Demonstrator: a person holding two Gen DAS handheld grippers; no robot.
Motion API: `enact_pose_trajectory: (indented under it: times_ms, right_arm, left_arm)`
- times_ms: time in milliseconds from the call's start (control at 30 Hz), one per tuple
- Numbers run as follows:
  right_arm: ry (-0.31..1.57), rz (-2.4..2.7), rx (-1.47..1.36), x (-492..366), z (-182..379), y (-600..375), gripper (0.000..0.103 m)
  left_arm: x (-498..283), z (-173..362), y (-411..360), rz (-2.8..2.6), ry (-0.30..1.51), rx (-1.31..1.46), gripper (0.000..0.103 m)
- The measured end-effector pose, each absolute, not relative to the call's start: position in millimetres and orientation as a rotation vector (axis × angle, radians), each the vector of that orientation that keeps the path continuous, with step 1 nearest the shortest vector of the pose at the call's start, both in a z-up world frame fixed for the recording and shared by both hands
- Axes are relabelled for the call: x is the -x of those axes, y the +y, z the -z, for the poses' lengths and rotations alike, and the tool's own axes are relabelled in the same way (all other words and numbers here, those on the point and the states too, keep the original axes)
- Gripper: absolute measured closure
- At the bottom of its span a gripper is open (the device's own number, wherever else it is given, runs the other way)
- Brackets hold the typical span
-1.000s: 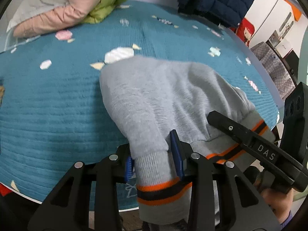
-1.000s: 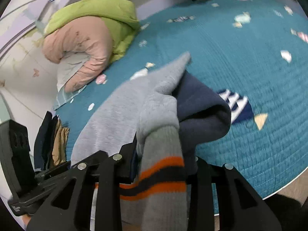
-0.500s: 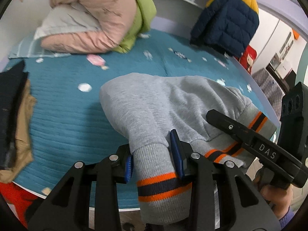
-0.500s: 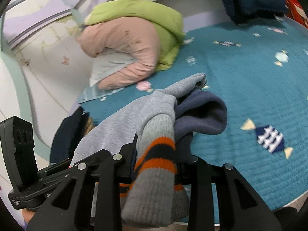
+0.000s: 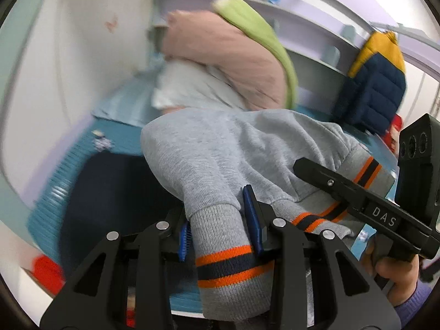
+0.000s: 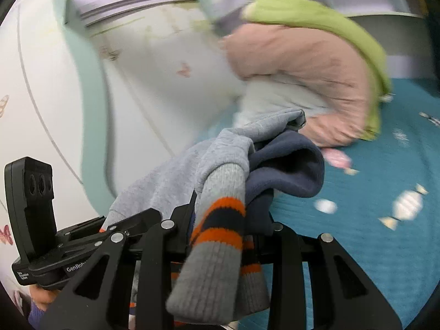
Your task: Fold large clothes
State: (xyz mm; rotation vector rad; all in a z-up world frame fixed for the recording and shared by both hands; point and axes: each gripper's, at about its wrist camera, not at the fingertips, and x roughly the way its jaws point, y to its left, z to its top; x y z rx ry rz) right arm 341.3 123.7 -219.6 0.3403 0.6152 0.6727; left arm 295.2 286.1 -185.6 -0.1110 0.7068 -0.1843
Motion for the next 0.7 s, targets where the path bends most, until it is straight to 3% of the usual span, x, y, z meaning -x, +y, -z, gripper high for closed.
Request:
enact_pose_trajectory:
  times_ms: [267,467,600,700]
  right_arm:
    - [0.663,-0.750,-0.352,-376,244,233,0.075]
    - [0.939,-0.725,-0.461,-385,342,263,0.073]
    - [1.034,-0.743,-0.506,-383,376,267,0.070]
    - [1.047,-0.742,-0.524,-383,377,261,0.067]
  left_arm:
    - [-313,192,400,0.098,0.687,0.082,0.069]
    - [-324,287,443,0.090,0.875,0.110,0.068]
    - [-319,315,451,0.060,0.932,0.132,0.058]
    - [-314,319,452,0.033,0.928,0.130,0.042]
